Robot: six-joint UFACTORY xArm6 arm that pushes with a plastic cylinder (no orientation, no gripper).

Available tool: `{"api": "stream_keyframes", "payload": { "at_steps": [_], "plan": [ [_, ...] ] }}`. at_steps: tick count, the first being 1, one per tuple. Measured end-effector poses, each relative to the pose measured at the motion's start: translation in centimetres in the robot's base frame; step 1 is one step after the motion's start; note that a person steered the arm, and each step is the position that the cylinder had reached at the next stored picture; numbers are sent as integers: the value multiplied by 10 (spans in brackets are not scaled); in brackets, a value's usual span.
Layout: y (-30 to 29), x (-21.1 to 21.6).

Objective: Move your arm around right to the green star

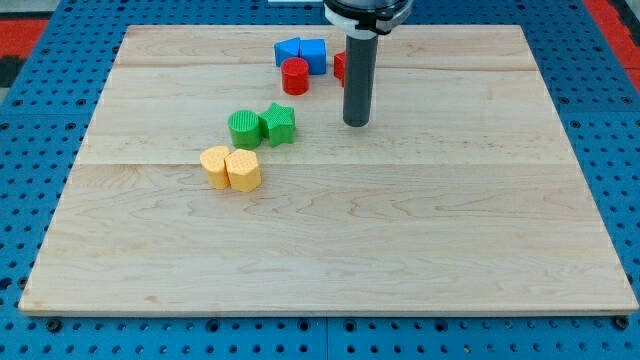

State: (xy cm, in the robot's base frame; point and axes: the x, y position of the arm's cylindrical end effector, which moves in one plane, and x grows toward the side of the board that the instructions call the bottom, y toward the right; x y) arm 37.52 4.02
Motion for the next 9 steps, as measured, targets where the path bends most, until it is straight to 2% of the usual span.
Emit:
{"api": "stream_keyframes", "payload": {
  "at_steps": [3, 6, 9],
  "plan": [
    [0, -2],
    [37, 4],
    [46, 5]
  ]
}}
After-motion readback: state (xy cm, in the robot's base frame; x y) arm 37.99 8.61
